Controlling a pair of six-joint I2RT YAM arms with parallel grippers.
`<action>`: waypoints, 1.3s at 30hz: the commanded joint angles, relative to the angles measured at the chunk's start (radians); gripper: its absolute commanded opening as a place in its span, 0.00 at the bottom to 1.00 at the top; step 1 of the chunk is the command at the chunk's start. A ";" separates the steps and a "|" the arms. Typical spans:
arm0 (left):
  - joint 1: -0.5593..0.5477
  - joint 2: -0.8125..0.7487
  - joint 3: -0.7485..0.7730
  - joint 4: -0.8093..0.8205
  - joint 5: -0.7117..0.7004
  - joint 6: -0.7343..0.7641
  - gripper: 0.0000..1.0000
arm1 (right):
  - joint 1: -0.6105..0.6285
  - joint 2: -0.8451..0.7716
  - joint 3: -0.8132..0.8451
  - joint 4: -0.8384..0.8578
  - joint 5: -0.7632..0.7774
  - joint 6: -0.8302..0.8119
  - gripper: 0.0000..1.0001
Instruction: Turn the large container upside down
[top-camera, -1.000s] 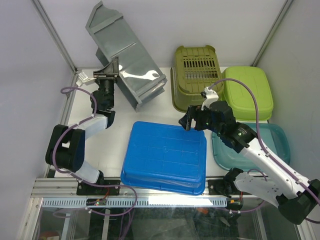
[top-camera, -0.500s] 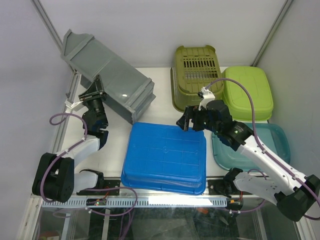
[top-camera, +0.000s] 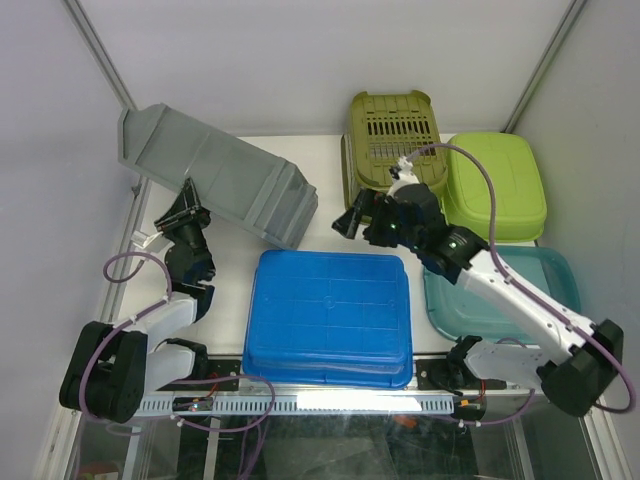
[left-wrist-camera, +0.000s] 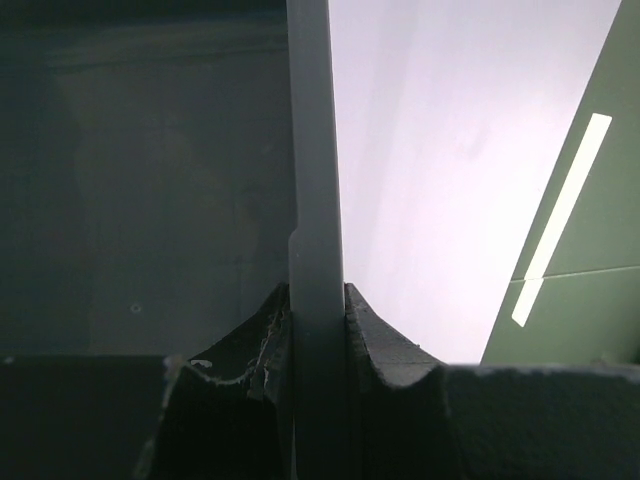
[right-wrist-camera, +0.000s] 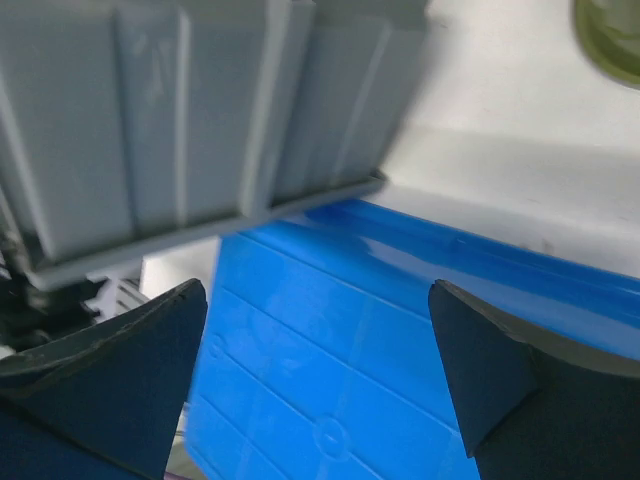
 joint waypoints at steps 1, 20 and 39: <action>-0.004 -0.047 -0.056 0.042 0.103 0.009 0.00 | 0.069 0.128 0.175 0.089 0.103 0.187 0.99; -0.004 -0.081 -0.148 -0.036 0.123 0.007 0.00 | 0.126 0.535 0.190 0.557 0.028 0.218 0.25; -0.002 -0.119 -0.145 -0.320 0.191 -0.125 0.12 | 0.082 0.833 0.435 0.496 0.089 0.098 0.27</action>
